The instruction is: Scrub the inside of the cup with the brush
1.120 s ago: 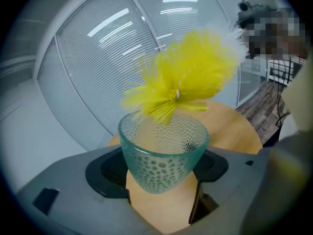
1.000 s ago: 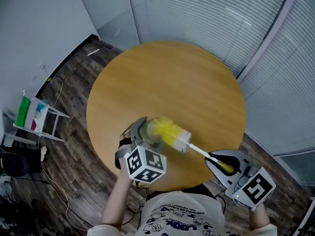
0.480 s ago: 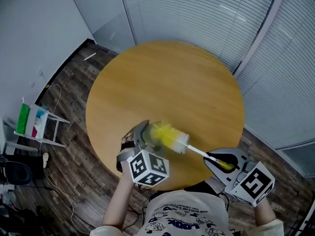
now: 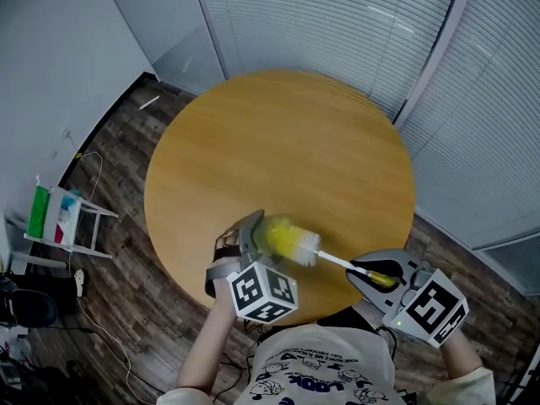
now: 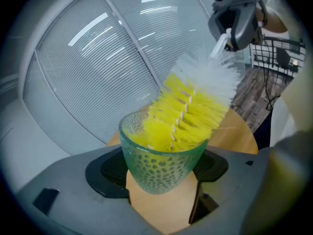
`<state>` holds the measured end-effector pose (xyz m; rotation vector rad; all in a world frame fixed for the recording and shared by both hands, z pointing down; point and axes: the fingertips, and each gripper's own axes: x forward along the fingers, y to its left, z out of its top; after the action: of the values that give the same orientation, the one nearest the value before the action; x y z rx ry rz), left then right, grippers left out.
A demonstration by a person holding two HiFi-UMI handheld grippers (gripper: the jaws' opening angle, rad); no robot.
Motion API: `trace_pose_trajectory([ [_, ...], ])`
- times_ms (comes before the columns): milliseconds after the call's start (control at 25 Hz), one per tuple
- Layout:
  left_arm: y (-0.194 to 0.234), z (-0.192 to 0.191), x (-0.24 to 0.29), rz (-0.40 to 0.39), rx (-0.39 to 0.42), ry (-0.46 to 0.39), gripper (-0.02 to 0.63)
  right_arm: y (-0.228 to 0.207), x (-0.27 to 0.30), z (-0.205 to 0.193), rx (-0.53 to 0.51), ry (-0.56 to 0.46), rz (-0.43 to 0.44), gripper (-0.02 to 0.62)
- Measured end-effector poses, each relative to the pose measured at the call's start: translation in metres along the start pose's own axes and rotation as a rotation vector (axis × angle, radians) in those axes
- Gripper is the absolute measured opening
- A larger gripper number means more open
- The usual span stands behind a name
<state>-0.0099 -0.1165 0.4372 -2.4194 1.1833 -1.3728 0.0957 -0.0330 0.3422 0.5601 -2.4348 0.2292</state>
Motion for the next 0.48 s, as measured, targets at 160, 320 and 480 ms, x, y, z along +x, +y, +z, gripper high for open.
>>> trace_pose_trajectory([
  [160,-0.013,0.001,0.001,-0.015,0.042,0.005,0.382,0.001,0.003,-0.009,0.000,0.030,0.010,0.046],
  [320,-0.021,0.001,0.005,-0.028,0.084,0.015,0.382,-0.001,0.008,-0.014,-0.008,0.079,0.022,0.046],
  [480,-0.026,-0.002,0.009,-0.032,0.113,0.039,0.382,-0.002,0.014,-0.018,-0.017,0.110,0.034,0.046],
])
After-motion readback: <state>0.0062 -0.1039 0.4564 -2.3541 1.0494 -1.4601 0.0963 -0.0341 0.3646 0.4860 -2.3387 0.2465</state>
